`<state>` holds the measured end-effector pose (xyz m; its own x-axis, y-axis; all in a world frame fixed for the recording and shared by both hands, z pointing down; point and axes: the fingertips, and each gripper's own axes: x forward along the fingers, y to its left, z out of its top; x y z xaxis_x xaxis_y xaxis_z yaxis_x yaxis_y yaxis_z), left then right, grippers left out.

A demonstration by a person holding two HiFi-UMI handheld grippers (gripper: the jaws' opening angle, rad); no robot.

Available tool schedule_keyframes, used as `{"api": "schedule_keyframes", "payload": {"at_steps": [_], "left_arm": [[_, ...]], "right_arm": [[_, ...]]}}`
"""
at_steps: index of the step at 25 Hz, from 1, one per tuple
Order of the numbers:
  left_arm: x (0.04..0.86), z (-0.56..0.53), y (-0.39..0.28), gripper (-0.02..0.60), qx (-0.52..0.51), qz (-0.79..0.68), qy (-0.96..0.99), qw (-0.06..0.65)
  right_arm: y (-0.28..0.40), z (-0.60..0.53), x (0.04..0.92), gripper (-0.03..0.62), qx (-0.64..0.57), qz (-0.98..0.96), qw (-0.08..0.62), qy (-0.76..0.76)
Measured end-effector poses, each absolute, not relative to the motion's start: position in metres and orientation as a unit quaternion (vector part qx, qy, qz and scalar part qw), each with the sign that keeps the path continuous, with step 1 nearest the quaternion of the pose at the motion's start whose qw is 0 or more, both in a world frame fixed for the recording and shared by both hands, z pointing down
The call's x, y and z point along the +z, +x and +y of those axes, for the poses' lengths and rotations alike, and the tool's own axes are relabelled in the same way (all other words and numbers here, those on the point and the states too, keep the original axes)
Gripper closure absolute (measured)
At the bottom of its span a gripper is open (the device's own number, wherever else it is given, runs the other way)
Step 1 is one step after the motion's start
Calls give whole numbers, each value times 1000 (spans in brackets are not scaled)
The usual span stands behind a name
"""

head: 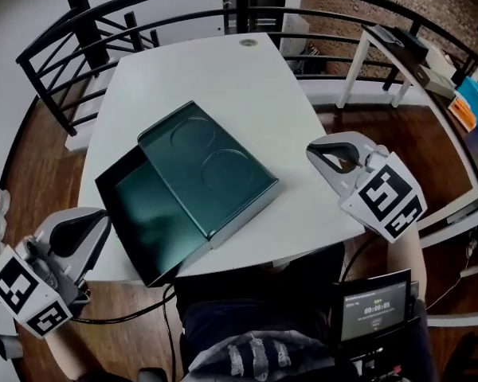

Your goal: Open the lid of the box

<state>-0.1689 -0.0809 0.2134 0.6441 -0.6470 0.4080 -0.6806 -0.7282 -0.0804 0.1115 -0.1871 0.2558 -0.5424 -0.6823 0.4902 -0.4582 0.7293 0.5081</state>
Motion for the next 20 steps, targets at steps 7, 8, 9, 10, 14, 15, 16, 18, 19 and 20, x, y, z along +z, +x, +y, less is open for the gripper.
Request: {"api": "schedule_keyframes", "payload": {"at_steps": [7, 8, 9, 10, 14, 15, 16, 18, 19, 20], "left_arm": [[211, -126, -101, 566, 256, -299, 919, -19], [212, -129, -97, 566, 259, -296, 919, -23], [213, -131, -95, 566, 262, -293, 919, -24], [214, -133, -94, 566, 265, -291, 919, -25], [219, -136, -93, 566, 274, -288, 917, -24], [221, -136, -92, 566, 275, -288, 917, -23], [222, -136, -92, 566, 275, -288, 917, -23], [226, -136, -91, 566, 277, -286, 917, -22], [228, -136, -91, 566, 278, -285, 917, -21], [230, -136, -91, 566, 279, -284, 917, -19]], "right_arm": [[99, -183, 252, 592, -179, -859, 365, 312], [99, -183, 251, 592, -179, -859, 365, 312], [98, -183, 251, 592, -180, -859, 365, 311], [99, -183, 251, 592, -180, -858, 367, 311], [102, -182, 253, 592, -178, -855, 373, 312], [102, -182, 254, 592, -178, -854, 375, 312], [103, -182, 255, 592, -178, -854, 378, 311], [103, -181, 257, 592, -178, -853, 382, 310], [103, -181, 257, 592, -178, -852, 383, 309], [103, -181, 258, 592, -178, -852, 385, 308]]}}
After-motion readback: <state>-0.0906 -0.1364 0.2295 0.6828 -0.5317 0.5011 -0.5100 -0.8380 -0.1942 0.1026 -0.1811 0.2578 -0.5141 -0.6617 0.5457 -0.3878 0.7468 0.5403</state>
